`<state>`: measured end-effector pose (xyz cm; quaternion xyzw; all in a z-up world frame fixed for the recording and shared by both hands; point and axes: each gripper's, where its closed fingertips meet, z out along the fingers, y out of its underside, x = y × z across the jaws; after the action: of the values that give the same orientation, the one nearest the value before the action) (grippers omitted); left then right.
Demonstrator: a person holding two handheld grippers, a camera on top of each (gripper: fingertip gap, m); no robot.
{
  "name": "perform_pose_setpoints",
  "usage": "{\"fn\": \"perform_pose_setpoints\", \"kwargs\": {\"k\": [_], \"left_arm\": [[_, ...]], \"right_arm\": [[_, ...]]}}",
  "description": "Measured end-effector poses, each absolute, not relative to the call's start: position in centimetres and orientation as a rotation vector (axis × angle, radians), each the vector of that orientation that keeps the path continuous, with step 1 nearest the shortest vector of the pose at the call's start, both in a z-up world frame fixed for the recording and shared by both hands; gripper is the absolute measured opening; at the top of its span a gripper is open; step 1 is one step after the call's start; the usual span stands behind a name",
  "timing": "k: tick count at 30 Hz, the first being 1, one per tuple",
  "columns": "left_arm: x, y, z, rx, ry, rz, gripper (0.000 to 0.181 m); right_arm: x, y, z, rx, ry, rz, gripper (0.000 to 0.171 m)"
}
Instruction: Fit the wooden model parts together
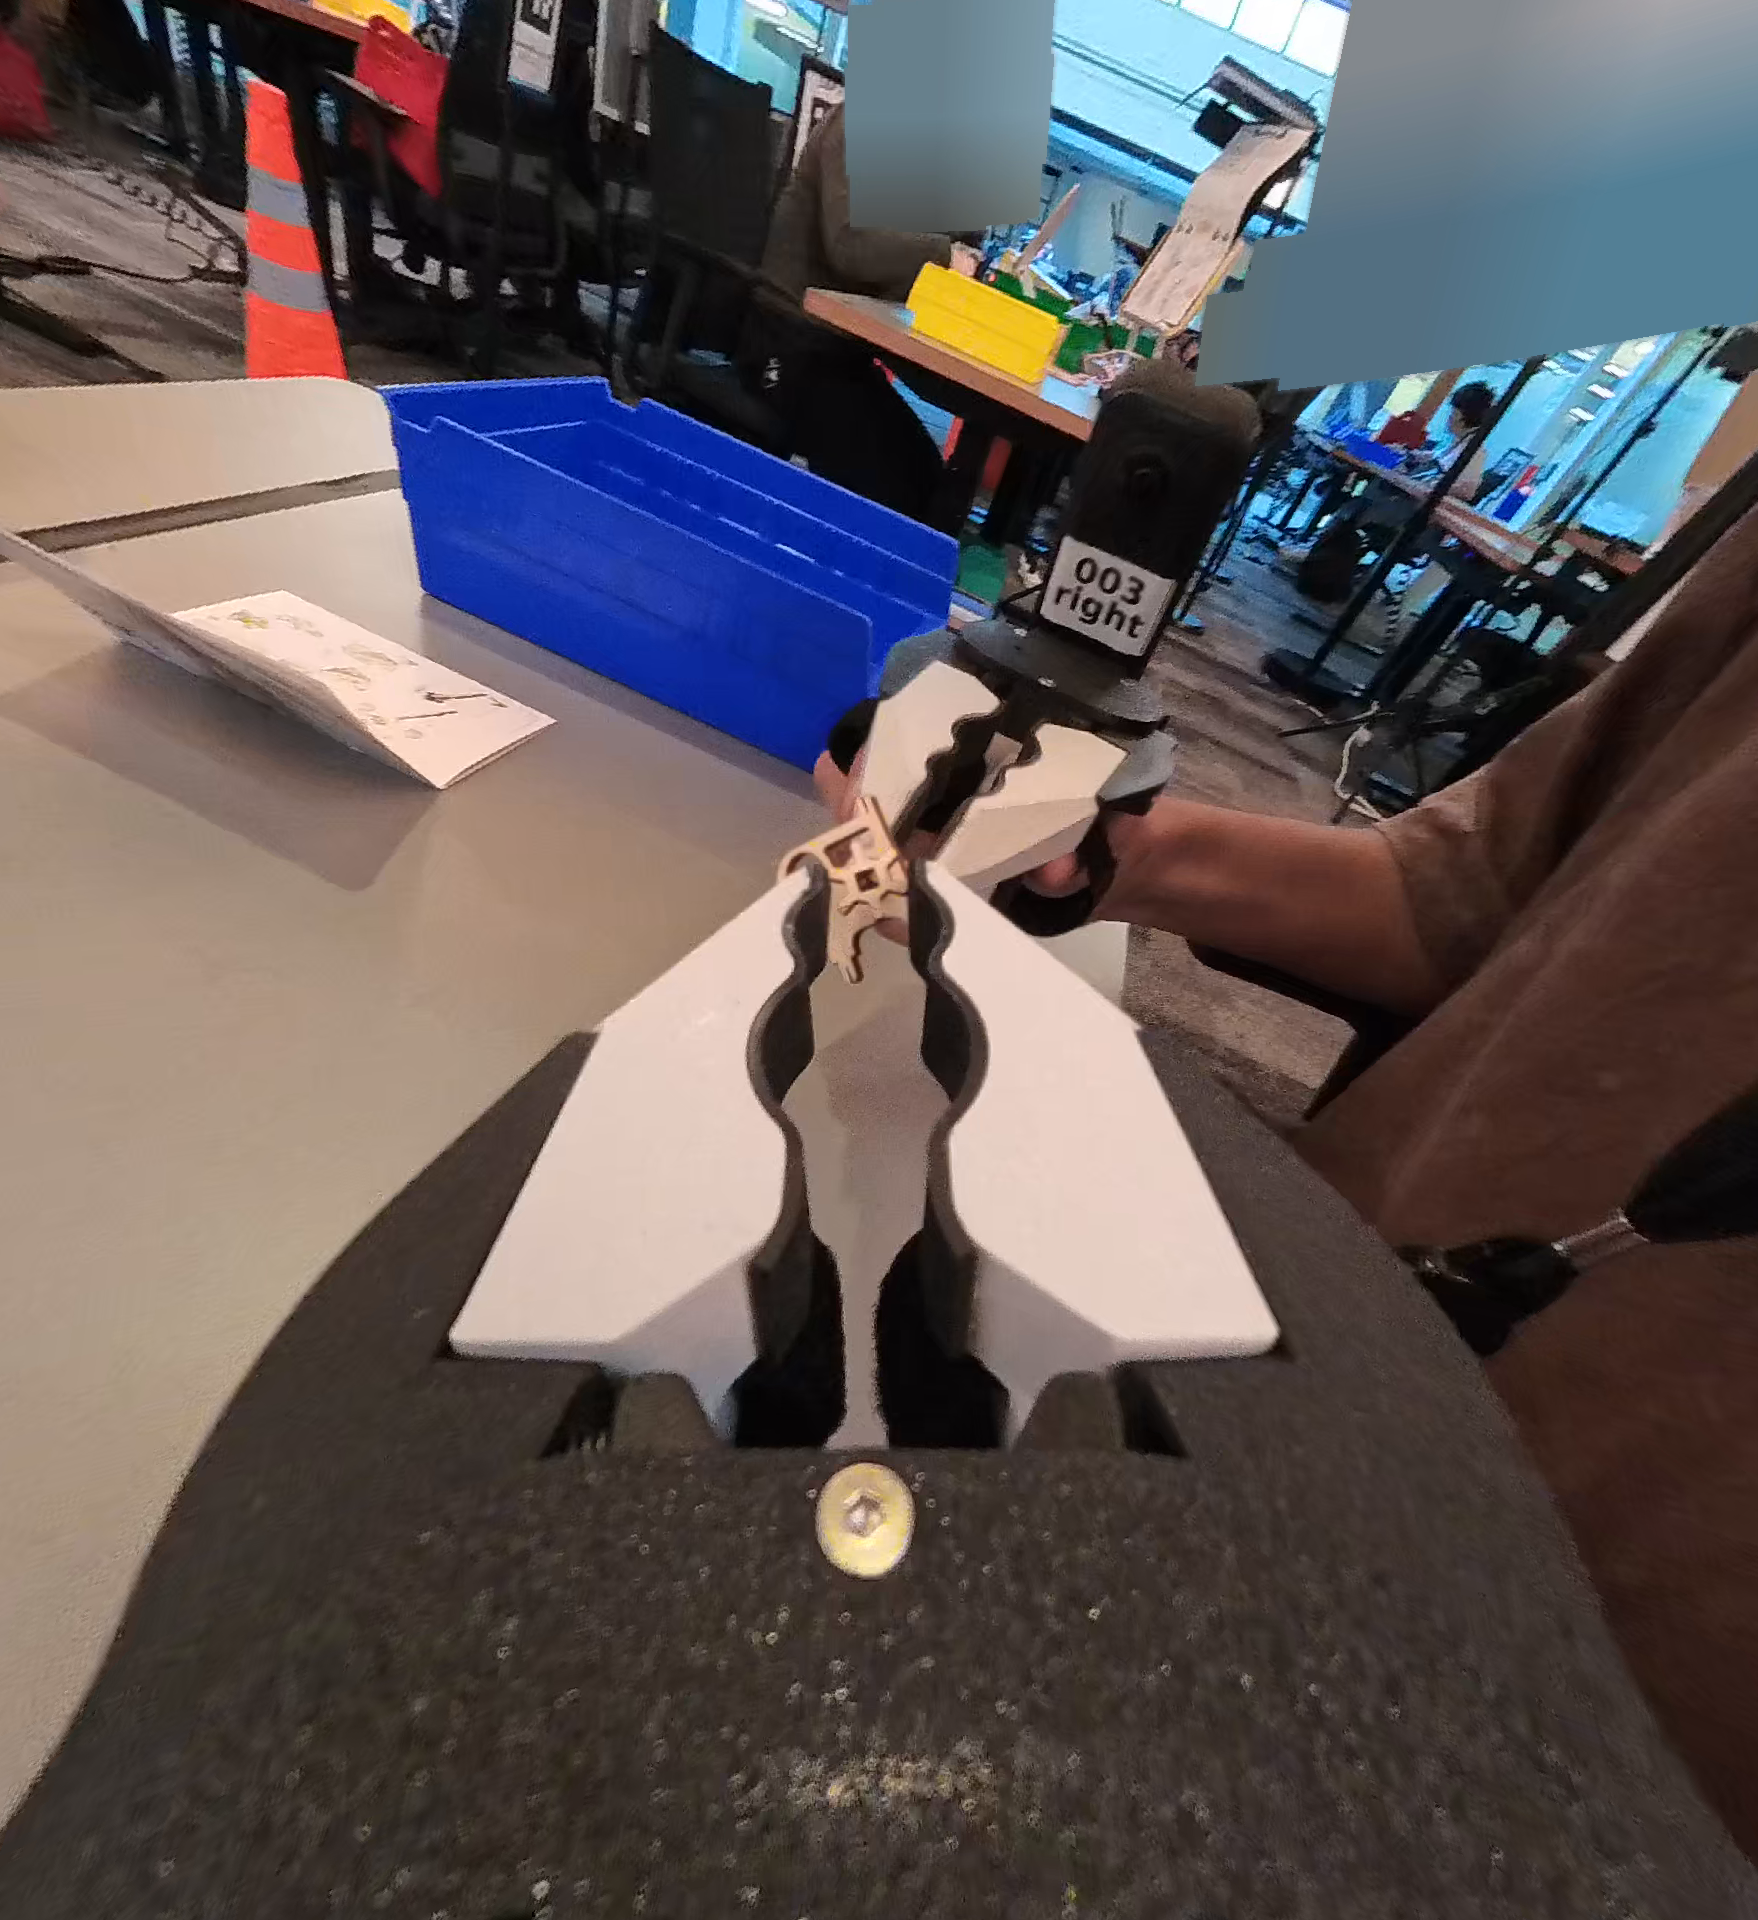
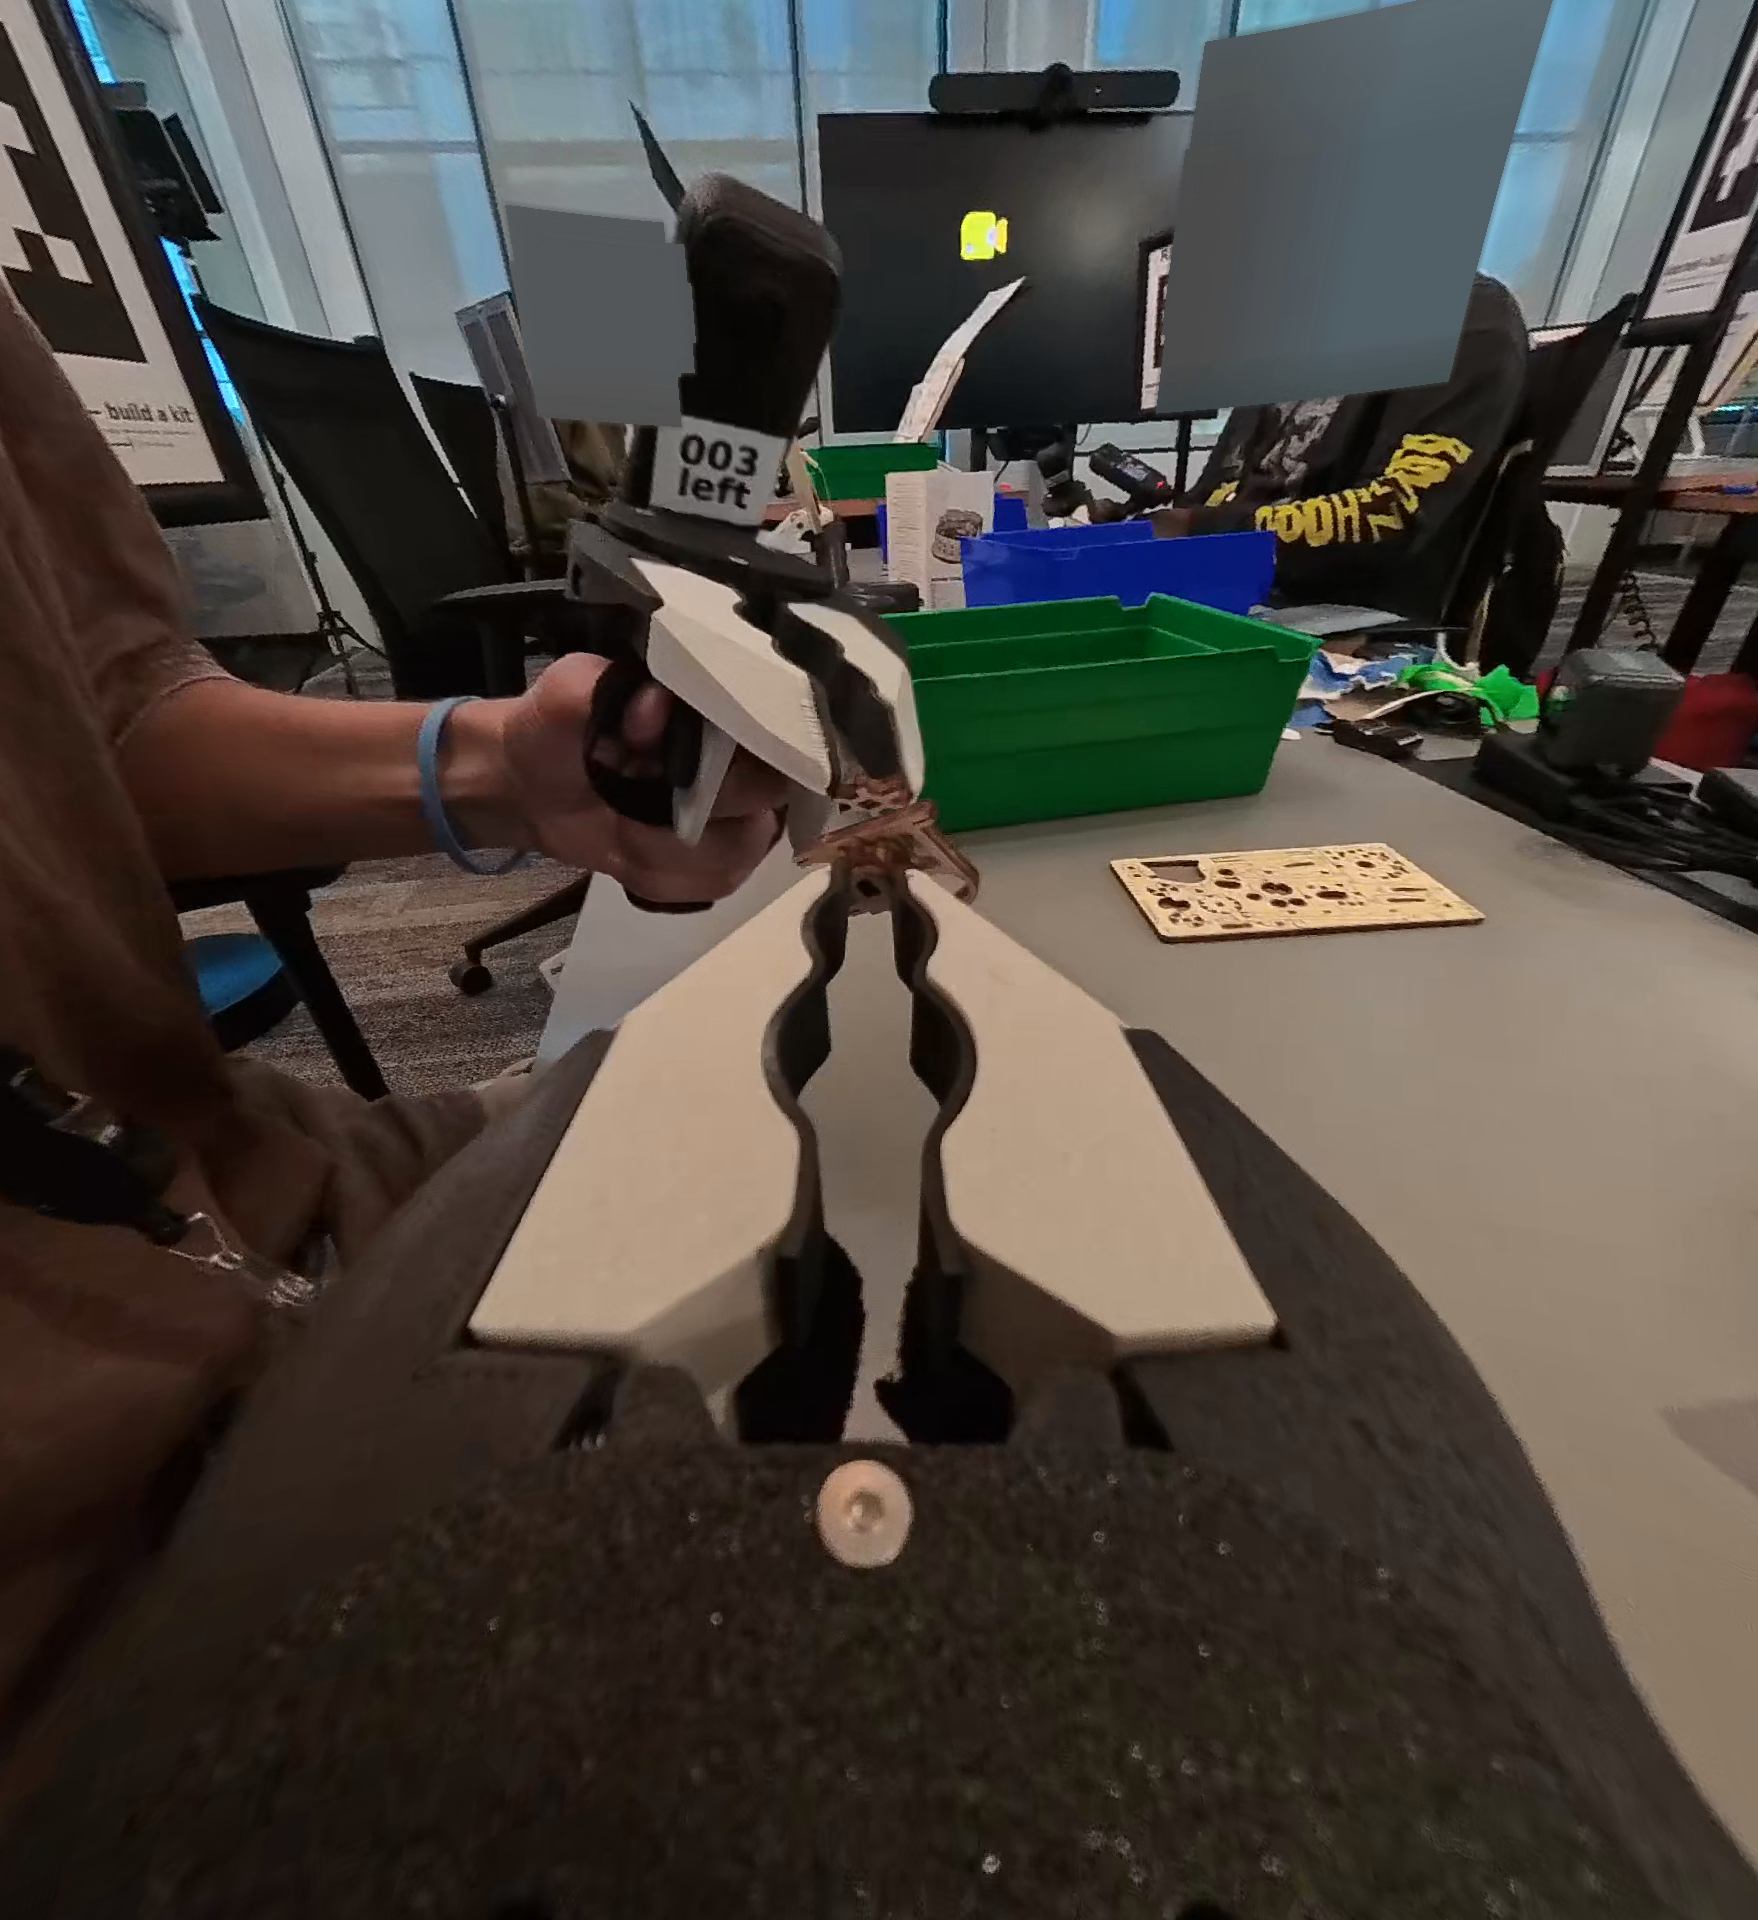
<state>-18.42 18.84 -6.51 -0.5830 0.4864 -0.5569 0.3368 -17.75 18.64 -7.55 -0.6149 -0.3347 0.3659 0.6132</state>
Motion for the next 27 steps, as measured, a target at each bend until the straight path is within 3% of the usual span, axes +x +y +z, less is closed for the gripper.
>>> {"fn": "perform_pose_setpoints", "kwargs": {"k": [27], "left_arm": [[-19.1, 18.0, -6.7, -1.547, 1.225, -1.651, 0.013]], "right_arm": [[-19.0, 17.9, -7.8, -1.414, -0.831, 0.817, 0.008]]}}
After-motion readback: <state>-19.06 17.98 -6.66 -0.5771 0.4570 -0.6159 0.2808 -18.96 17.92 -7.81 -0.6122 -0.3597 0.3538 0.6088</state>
